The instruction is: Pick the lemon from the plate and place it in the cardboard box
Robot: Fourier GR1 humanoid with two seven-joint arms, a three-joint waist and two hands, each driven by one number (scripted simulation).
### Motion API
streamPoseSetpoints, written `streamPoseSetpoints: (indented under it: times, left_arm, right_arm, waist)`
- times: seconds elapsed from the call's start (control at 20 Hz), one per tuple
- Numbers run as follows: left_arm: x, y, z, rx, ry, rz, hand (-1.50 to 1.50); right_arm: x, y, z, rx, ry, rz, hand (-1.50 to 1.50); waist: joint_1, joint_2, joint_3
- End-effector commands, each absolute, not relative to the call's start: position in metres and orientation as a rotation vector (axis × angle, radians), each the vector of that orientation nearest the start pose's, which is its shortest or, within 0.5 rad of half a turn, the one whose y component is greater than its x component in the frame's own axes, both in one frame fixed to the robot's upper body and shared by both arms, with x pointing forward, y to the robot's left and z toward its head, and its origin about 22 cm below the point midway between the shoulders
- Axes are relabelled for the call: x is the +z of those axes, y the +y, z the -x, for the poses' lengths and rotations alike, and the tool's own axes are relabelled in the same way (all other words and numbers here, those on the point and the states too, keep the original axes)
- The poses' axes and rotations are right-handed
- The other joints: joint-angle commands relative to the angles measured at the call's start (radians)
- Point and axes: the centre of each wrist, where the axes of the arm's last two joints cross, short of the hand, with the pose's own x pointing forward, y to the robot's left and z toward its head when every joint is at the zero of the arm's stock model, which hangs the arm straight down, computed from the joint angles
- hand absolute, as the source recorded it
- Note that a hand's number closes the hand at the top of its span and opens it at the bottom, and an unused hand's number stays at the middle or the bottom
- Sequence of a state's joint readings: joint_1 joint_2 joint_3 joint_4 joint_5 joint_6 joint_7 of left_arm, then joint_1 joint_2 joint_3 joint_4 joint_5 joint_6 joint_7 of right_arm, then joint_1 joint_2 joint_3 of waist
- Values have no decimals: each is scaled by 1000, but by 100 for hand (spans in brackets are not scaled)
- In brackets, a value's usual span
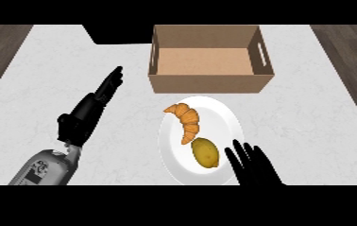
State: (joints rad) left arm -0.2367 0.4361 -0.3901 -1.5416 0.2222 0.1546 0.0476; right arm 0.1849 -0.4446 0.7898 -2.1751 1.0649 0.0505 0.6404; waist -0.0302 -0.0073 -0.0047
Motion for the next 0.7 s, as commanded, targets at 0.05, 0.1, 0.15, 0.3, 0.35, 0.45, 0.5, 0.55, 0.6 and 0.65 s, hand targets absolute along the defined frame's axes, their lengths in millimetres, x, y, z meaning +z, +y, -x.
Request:
streamPoseSetpoints:
  times: [0.05, 0.1, 0.15, 0.3, 0.35, 0.45, 0.5, 0.55, 0.6, 0.65]
  left_arm:
    - [40, 201, -274, -459, -1605, 39, 0]
    - [46, 213, -282, -445, -1600, 38, 0]
    - [52, 212, -290, -443, -1589, 39, 0]
    - [33, 215, -285, -444, -1592, 45, 0]
    - [43, 209, -289, -439, -1594, 22, 0]
    - [34, 197, -280, -454, -1616, 31, 0]
    - [37, 215, -279, -457, -1599, 40, 0]
    - [52, 213, -289, -447, -1597, 44, 0]
    - [38, 217, -281, -457, -1585, 45, 0]
    - [40, 228, -277, -464, -1592, 45, 0]
  right_arm:
    - [105, -113, -109, 1207, -1252, 744, -150]
    - [116, -116, -102, 1190, -1230, 741, -150]
    - [110, -105, -109, 1200, -1228, 740, -150]
    - [120, -88, -128, 1166, -1225, 734, -150]
    - [115, -95, -121, 1122, -1240, 725, -150]
    - [97, -91, -145, 1139, -1228, 702, -150]
    - [102, -74, -128, 1128, -1231, 721, -150]
    - [87, -74, -131, 1145, -1220, 718, -150]
    - [90, -88, -137, 1154, -1202, 723, -150]
    - [81, -79, -144, 1163, -1196, 739, -150]
  waist:
    - [29, 7, 3]
    - [26, 7, 3]
    - [27, 8, 4]
    - [31, 8, 4]
    - [28, 7, 5]
    - [31, 8, 5]
    - [32, 7, 4]
    - [31, 7, 5]
    - [31, 7, 5]
    - [35, 7, 5]
